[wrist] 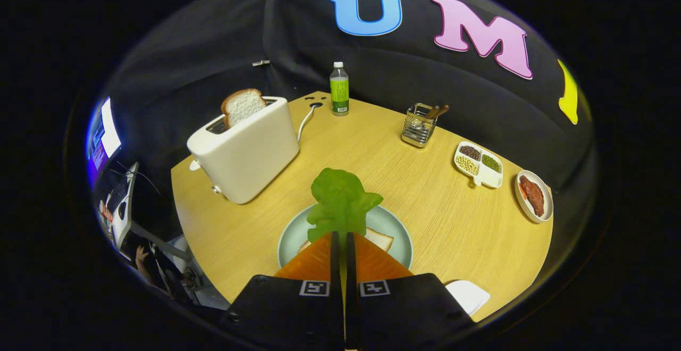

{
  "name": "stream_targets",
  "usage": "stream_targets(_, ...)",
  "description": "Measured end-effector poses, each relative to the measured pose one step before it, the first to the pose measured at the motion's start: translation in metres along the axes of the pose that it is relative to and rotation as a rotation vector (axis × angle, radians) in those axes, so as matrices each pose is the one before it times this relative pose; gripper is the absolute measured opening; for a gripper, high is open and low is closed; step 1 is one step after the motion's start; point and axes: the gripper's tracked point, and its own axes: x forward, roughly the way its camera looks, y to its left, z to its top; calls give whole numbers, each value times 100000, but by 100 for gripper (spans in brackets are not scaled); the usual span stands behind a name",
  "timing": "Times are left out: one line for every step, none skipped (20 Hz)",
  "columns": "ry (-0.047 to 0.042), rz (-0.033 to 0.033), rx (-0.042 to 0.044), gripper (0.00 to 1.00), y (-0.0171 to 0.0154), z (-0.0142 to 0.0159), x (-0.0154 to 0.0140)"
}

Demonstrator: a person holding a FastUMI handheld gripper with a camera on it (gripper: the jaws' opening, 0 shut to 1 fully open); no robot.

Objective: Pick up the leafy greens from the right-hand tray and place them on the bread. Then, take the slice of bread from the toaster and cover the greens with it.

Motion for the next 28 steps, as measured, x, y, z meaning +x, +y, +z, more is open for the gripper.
stream_targets(1559,-615,-312,7,55,-533,672)
stream_targets(1184,304,100,7,114,-431,572)
stream_targets(1067,743,208,7,287,-342,565)
stream_targets(917,-606,-203,10,-138,-297,482)
stream_targets(555,-1639,-519,15,-374,-229,464)
stream_targets(226,-2199,-849,22,-526,-158,345)
stream_targets(120,-750,-264,32,-137,-123,142)
stream_targets(-268,-728,53,42,-84,-19,72)
stream_targets(-513,-52,182,52,-13,63,-63)
stream_targets(-574,-398,37,65,-177,84,-24)
stream_targets(-632,-91,-161,87,-130,68,-38)
stream_targets(-325,-354,-260,95,-128,47,-182)
stream_targets(-548,-282,-117,97,-151,107,-277)
stream_targets(-760,166,441,99,18,168,-293)
stream_targets(-1115,288,881,99,24,311,-320)
stream_targets(-975,231,1115,99,75,333,-317)
stream_targets(-1438,452,1358,99,-4,438,-366)
stream_targets(-1957,869,1293,99,166,652,-371)
stream_targets(-2408,913,1424,99,220,719,-450)
stream_targets(-2604,1164,1527,99,250,930,-507)
stream_targets(-1911,811,1278,99,227,771,-534)
stream_targets(-1530,1005,1174,99,297,840,-539)
stream_targets(-2642,1185,1121,98,411,1125,-450)
stream_targets(-2589,955,665,98,424,1229,-418)
stream_targets(-2294,848,285,97,312,1125,-500)
stream_targets(-2242,713,150,97,438,1277,-352)
stream_targets(-2186,827,215,97,598,1282,-350)
stream_targets(-2535,1054,163,97,680,1457,-259)
